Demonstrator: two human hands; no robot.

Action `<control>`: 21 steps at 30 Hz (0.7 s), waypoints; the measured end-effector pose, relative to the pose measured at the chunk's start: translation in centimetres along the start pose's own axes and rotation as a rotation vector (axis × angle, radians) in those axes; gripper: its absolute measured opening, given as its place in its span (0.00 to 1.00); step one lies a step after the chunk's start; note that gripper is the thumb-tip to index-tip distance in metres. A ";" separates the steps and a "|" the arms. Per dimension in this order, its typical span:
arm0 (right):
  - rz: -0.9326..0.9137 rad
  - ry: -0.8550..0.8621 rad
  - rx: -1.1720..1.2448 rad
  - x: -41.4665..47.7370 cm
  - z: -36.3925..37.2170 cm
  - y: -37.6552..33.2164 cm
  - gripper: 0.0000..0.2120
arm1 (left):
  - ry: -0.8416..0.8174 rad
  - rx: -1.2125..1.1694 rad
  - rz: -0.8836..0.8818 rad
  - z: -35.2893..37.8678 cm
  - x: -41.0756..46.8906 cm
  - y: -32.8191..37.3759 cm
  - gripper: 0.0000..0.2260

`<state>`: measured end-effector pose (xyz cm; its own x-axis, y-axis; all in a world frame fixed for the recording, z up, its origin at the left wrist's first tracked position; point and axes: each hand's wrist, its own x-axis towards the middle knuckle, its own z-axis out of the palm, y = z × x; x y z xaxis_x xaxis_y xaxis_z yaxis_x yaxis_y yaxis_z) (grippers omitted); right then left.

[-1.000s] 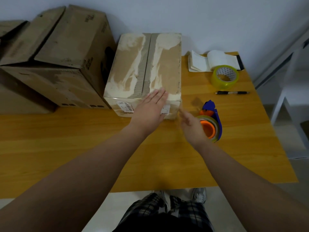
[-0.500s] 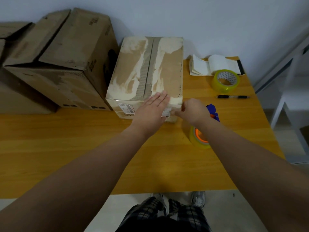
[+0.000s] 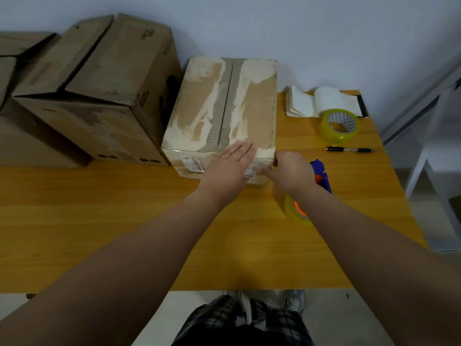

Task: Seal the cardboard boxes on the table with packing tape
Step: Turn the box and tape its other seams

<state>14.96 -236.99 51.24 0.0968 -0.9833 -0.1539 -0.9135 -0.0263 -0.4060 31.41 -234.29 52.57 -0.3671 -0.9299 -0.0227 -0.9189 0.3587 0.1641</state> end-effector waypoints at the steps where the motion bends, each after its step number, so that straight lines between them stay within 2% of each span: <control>1: -0.013 0.023 0.019 0.0 -0.1 0.1 0.22 | -0.001 -0.005 0.002 0.0 0.1 -0.1 0.30; 6: -0.070 0.147 -0.062 -0.4 -0.5 0.2 0.29 | 0.002 0.009 0.003 0.2 0.2 -0.2 0.29; 8: -0.170 0.213 -0.010 -0.7 -0.4 0.1 0.33 | 0.002 0.018 0.004 0.2 0.1 -0.1 0.29; 10: -0.342 0.184 -0.076 -0.8 0.0 0.0 0.35 | 0.010 0.019 0.004 0.1 0.1 -0.1 0.29; 12: -0.450 0.144 -0.212 -0.5 0.6 0.2 0.32 | 0.012 0.023 0.012 0.1 0.0 -0.1 0.30; 16: -0.484 0.164 -0.274 0.2 0.6 1.4 0.34 | -0.005 0.077 0.048 -0.2 -0.7 -1.1 0.29; 19: -0.509 0.165 -0.338 0.4 -0.8 4.4 0.39 | 0.014 0.079 -0.006 -0.9 -2.4 -4.3 0.28; 21: -0.552 0.165 -0.396 0.6 -1.8 5.5 0.37 | 0.001 0.103 -0.027 -1.1 -3.8 -6.9 0.30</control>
<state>9.23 -238.08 50.54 0.5558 -0.8208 0.1316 -0.8262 -0.5630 -0.0220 39.27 -233.28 52.59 -0.3420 -0.9394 -0.0243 -0.9384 0.3401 0.0607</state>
